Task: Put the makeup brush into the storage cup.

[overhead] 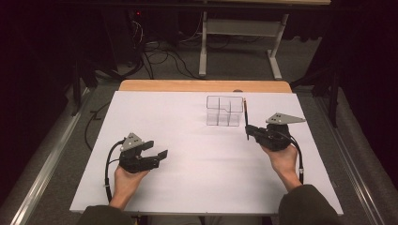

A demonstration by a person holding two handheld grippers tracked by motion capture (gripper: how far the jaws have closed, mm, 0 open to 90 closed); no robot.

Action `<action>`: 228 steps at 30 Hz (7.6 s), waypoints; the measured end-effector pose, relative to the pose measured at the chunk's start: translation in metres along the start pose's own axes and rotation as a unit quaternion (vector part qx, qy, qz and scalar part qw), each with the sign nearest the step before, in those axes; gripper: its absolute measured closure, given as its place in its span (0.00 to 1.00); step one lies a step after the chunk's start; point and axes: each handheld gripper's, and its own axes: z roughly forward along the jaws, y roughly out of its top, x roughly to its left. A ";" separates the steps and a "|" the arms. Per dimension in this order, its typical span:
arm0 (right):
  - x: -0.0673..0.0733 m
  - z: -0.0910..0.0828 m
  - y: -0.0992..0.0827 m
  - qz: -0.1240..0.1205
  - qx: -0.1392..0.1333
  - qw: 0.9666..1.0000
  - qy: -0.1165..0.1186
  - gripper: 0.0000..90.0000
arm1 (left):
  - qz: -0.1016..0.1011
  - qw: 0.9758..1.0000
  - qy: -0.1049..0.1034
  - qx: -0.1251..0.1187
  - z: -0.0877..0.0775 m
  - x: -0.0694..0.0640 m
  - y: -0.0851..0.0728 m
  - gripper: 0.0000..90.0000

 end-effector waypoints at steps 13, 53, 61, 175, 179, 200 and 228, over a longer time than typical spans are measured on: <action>-0.004 0.005 0.014 0.011 -0.004 1.000 -0.002 0.96 | 0.000 1.000 0.002 -0.002 -0.001 0.000 0.000 0.34; -0.017 0.036 0.051 0.011 0.009 0.999 -0.037 0.96 | 0.009 1.000 -0.001 0.002 0.000 -0.002 0.000 0.35; -0.019 0.045 0.057 0.009 0.011 0.999 -0.043 0.96 | 0.007 1.000 -0.002 0.001 0.000 -0.002 0.000 0.35; -0.027 0.092 0.060 0.012 0.049 0.995 -0.089 0.83 | 0.015 1.000 -0.006 0.007 0.003 -0.007 0.000 0.34; -0.025 0.088 0.061 0.011 0.048 0.995 -0.089 0.82 | 0.015 1.000 -0.005 0.008 0.003 -0.007 0.000 0.34; -0.026 0.072 0.064 0.007 0.046 0.995 -0.088 0.74 | 0.012 1.000 -0.005 0.008 0.004 -0.006 0.000 0.34; -0.028 0.050 0.064 0.017 0.029 0.996 -0.083 0.59 | 0.012 1.000 -0.005 0.008 0.004 -0.006 0.000 0.34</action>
